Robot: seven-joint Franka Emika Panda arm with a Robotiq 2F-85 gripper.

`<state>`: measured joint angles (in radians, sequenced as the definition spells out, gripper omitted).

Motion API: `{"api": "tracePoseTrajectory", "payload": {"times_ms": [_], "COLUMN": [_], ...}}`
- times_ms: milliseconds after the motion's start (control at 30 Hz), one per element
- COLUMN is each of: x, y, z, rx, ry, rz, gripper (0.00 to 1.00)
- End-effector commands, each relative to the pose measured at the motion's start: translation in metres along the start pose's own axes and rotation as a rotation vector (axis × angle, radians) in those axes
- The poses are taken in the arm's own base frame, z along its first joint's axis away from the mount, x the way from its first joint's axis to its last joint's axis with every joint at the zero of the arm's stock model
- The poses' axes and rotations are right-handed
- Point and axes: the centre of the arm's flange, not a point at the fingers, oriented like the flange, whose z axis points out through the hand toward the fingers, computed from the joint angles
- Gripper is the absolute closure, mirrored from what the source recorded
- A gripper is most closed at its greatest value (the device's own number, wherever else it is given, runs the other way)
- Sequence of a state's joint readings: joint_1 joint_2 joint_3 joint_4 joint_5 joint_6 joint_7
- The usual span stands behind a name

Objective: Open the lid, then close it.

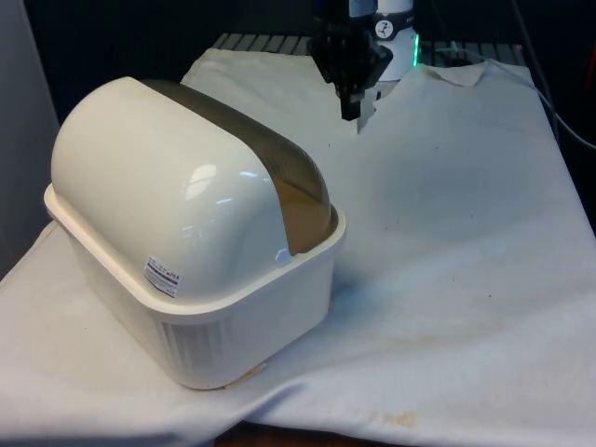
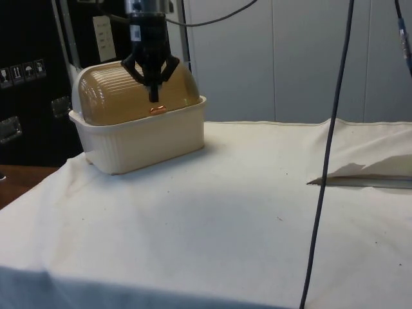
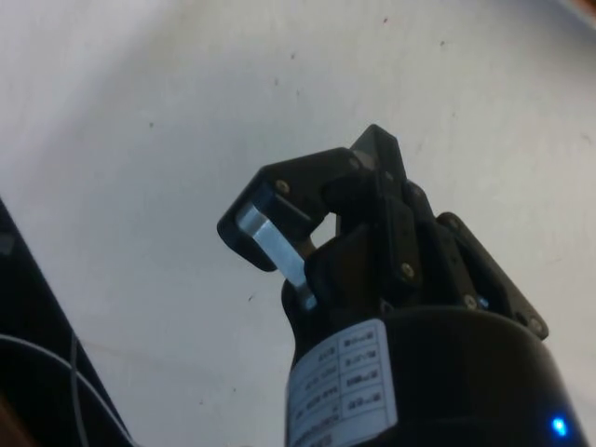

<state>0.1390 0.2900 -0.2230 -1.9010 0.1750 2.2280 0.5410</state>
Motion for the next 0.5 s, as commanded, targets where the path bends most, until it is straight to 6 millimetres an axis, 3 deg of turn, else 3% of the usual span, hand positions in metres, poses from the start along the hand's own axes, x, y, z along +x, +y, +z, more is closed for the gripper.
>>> {"api": "tracePoseTrajectory", "payload": {"times_ms": [0,467], "x": [-0.006,-0.042], "y": [0.000,0.002], "z": [-0.001,-0.012], "rx": [0.008,0.008], "ry": [0.004,-0.017], "rz": [-0.001,-0.033], "gripper": [1.00,1.00]}}
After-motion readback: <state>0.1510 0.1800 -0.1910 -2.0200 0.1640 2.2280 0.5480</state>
